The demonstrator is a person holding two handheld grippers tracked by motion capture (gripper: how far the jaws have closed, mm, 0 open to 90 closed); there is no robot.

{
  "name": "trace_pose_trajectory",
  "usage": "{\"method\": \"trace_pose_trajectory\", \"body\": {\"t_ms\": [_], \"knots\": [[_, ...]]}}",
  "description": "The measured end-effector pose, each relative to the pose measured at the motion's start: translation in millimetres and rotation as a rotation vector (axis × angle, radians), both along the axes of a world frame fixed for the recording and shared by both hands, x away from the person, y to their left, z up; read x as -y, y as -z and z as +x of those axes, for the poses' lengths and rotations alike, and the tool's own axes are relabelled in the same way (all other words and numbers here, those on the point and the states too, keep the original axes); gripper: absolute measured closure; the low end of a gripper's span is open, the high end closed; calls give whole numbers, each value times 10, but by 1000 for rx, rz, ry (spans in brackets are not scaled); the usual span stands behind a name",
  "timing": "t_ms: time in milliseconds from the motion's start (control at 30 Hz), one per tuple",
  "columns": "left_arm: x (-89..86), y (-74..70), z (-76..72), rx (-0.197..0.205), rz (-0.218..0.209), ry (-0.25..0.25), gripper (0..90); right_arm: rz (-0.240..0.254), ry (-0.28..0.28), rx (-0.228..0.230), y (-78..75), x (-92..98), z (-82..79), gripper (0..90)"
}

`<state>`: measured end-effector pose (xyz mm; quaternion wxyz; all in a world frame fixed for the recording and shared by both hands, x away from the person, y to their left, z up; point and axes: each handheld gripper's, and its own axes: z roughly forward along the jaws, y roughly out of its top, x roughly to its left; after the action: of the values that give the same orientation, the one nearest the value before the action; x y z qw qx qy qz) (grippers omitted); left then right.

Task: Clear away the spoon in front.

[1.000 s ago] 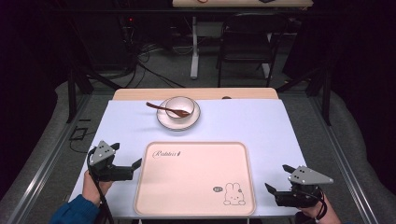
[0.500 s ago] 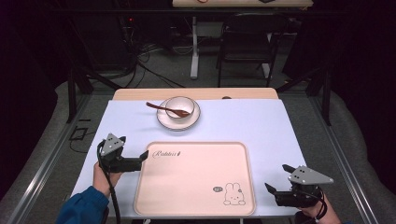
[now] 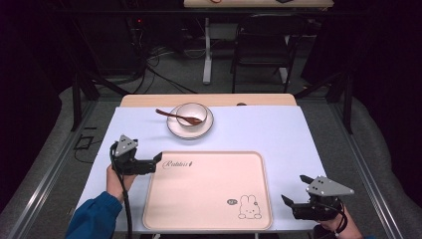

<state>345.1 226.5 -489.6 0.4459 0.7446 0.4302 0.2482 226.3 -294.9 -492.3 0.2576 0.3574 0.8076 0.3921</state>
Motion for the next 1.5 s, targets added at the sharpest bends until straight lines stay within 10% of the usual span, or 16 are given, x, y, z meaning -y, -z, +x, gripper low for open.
{"method": "trace_pose_trajectory", "body": {"t_ms": [1500], "knots": [[388, 77, 1084, -63, -54, -141, 0, 4, 3, -4, 3, 20, -7, 139]]}}
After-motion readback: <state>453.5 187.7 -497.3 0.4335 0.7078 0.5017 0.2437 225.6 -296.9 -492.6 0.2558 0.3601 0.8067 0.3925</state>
